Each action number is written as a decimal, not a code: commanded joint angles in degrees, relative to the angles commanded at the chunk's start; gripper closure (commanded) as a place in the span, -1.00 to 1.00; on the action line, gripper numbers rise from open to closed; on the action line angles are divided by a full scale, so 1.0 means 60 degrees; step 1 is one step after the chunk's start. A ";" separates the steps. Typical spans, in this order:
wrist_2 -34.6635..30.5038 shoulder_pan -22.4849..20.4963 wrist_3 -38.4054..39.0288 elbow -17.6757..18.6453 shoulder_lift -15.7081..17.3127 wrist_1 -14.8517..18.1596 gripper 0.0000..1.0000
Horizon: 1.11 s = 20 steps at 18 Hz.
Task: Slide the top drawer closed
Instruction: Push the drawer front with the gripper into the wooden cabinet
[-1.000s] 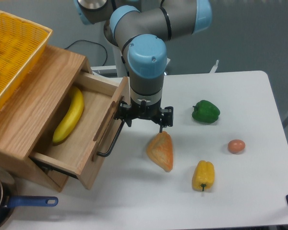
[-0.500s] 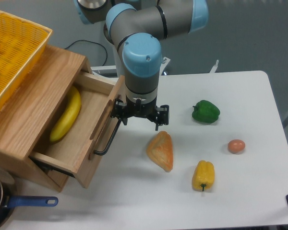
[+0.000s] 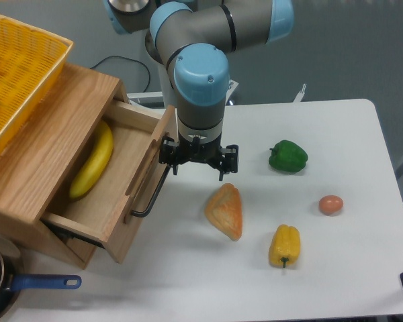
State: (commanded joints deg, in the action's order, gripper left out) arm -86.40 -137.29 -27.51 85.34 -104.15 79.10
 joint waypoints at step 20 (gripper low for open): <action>0.0381 0.0088 0.0190 -0.0015 0.0205 0.0322 -1.00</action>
State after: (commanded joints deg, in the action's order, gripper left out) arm -84.11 -136.76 -26.37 85.25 -102.92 81.04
